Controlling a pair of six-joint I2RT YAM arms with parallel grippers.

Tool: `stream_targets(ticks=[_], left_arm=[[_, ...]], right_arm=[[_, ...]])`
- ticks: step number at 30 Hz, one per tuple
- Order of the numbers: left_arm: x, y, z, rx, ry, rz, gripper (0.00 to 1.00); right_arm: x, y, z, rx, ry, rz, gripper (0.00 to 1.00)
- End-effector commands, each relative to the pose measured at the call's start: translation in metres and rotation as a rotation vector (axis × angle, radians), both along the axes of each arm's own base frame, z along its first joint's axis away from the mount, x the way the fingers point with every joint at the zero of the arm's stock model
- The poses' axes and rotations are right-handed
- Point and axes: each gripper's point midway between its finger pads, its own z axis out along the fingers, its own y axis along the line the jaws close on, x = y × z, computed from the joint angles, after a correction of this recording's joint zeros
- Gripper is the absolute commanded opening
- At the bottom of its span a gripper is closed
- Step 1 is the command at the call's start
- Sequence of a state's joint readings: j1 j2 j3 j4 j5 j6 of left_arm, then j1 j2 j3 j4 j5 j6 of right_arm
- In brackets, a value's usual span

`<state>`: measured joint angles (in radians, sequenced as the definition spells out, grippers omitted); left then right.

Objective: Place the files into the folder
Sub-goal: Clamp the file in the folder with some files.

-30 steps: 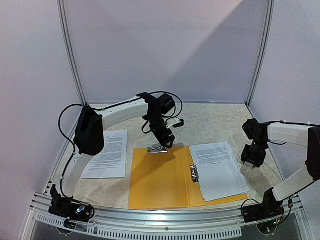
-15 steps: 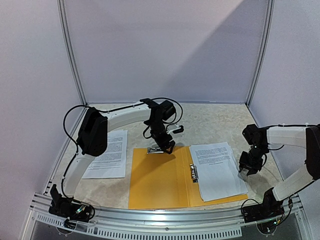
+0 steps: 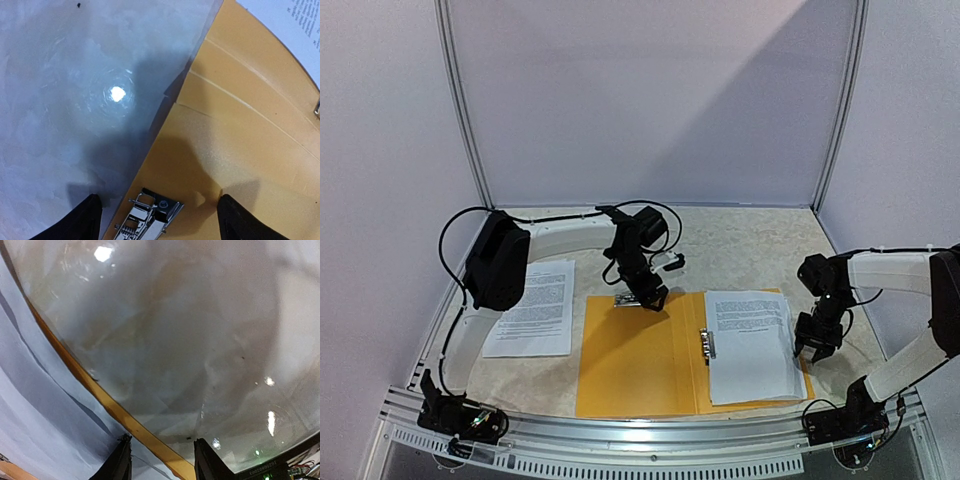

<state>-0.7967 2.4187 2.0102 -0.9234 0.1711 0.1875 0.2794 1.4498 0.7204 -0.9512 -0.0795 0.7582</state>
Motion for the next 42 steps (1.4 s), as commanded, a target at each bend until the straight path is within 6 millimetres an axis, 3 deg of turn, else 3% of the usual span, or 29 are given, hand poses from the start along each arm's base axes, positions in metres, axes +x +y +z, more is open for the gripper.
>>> stream_targets(ticks=[1, 4, 10, 14, 20, 24, 29, 37, 42], left_arm=[[-0.028, 0.037, -0.043, 0.146, 0.095, 0.003, 0.82], [-0.028, 0.043, -0.046, 0.17, 0.082, -0.009, 0.82], [-0.023, 0.042, -0.045, 0.172, 0.061, -0.019, 0.82], [-0.023, 0.041, -0.043, 0.17, 0.062, -0.023, 0.82], [-0.026, 0.043, -0.046, 0.177, 0.073, -0.025, 0.82], [-0.026, 0.042, -0.048, 0.177, 0.077, -0.025, 0.83], [-0.024, 0.041, -0.049, 0.182, 0.071, -0.03, 0.83], [-0.023, 0.039, -0.05, 0.178, 0.073, -0.028, 0.83], [-0.024, 0.047, -0.051, 0.203, 0.069, -0.039, 0.83]], right_arm=[[0.002, -0.019, 0.022, -0.114, -0.011, 0.028, 0.45], [0.016, -0.028, 0.038, -0.176, -0.063, 0.05, 0.49], [0.065, -0.034, 0.05, -0.25, -0.149, 0.132, 0.51], [0.103, -0.043, 0.038, -0.296, -0.174, 0.157, 0.46], [0.15, -0.029, 0.013, -0.274, -0.188, 0.227, 0.42], [0.156, -0.008, -0.003, -0.174, -0.175, 0.237, 0.34], [0.153, 0.018, -0.007, -0.137, -0.184, 0.258, 0.34], [0.164, 0.011, -0.002, -0.199, -0.211, 0.241, 0.34], [0.172, 0.021, 0.002, -0.155, -0.242, 0.257, 0.34]])
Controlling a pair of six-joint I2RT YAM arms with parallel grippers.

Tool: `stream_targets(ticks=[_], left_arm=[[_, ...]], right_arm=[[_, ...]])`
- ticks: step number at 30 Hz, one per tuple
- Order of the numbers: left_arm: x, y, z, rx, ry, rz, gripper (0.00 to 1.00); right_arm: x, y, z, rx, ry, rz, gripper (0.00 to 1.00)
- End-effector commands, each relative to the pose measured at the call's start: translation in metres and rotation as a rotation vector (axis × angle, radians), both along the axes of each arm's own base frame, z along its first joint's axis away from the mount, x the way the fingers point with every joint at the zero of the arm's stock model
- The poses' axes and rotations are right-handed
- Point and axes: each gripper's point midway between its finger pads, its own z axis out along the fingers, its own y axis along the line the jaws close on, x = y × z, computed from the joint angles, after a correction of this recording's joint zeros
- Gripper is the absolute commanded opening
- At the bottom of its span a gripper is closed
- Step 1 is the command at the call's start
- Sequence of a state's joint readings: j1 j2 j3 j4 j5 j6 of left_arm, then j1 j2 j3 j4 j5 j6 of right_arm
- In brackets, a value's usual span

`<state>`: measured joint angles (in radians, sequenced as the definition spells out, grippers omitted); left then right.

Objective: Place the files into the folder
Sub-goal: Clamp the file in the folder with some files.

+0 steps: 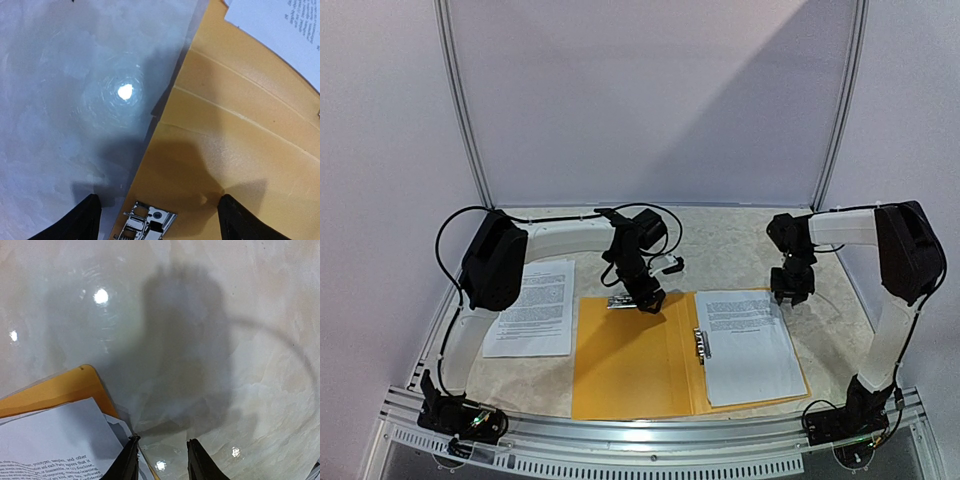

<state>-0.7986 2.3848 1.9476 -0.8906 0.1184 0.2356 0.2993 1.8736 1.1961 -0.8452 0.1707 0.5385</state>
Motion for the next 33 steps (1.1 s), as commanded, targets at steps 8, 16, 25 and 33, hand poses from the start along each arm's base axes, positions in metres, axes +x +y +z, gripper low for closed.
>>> stream_targets(ticks=[8, 16, 25, 33], left_arm=[[-0.007, 0.066, -0.043, 0.233, 0.043, 0.007, 0.84], [0.001, 0.085, -0.045, 0.286, 0.001, 0.011, 0.84], [0.014, 0.057, -0.003, 0.176, -0.017, 0.009, 0.85], [0.017, 0.02, 0.054, 0.025, -0.029, -0.031, 0.86]], right_arm=[[0.008, 0.034, -0.022, 0.147, 0.019, 0.005, 0.34], [0.013, 0.048, -0.019, 0.218, 0.007, -0.002, 0.34], [0.037, 0.031, 0.024, 0.092, -0.064, 0.06, 0.4], [0.022, 0.01, 0.081, 0.007, -0.1, 0.099, 0.55]])
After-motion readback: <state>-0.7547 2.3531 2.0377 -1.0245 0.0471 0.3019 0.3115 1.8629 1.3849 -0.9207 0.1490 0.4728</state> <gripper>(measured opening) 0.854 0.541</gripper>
